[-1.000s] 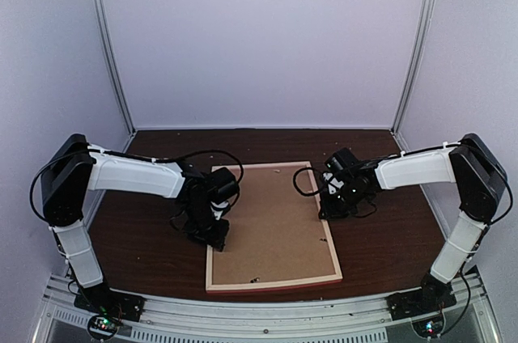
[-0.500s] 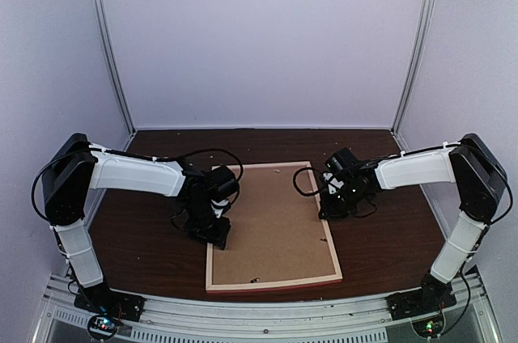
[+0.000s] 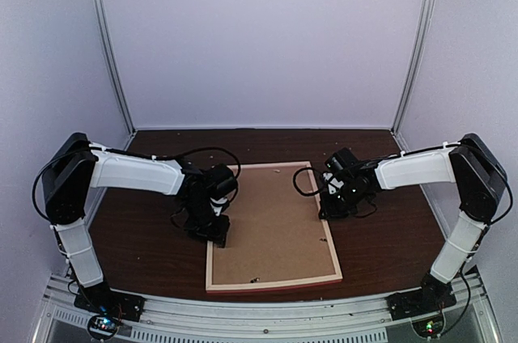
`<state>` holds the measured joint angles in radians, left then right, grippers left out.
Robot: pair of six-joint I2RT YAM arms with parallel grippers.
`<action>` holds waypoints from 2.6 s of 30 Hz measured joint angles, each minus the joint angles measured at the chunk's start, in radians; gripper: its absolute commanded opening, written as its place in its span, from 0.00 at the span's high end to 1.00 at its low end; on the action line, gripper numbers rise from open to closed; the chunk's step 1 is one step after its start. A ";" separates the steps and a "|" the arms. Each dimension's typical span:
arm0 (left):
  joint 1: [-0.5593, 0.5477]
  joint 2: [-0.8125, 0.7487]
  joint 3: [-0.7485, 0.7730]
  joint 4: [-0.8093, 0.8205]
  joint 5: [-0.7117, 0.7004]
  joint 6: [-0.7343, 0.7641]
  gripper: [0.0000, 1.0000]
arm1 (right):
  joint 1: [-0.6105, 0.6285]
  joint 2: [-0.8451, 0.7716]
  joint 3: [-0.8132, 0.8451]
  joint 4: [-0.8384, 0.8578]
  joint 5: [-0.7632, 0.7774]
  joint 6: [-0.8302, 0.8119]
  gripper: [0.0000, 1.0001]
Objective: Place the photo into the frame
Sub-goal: Press the fastener onto the backboard.
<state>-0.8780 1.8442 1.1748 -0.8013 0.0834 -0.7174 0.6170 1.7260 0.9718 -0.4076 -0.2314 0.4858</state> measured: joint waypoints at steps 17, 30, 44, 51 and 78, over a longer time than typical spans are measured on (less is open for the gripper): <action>0.022 -0.014 -0.019 0.010 0.005 -0.045 0.68 | 0.000 0.000 -0.002 0.001 0.000 0.000 0.98; 0.028 -0.061 -0.092 0.090 0.024 -0.076 0.76 | 0.000 0.000 -0.002 0.002 0.000 0.000 0.98; 0.029 -0.080 -0.124 0.134 0.021 -0.094 0.51 | 0.000 0.000 -0.002 0.003 0.000 0.000 0.98; 0.042 -0.082 -0.137 0.183 0.018 -0.094 0.48 | 0.000 0.000 -0.002 0.003 0.000 0.000 0.98; 0.063 -0.168 -0.259 0.295 0.040 -0.110 0.71 | 0.000 0.002 -0.001 0.002 -0.001 0.000 0.98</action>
<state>-0.8150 1.6764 0.9157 -0.5064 0.1230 -0.8272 0.6167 1.7279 0.9707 -0.4053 -0.2321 0.4862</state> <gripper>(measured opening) 0.293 0.148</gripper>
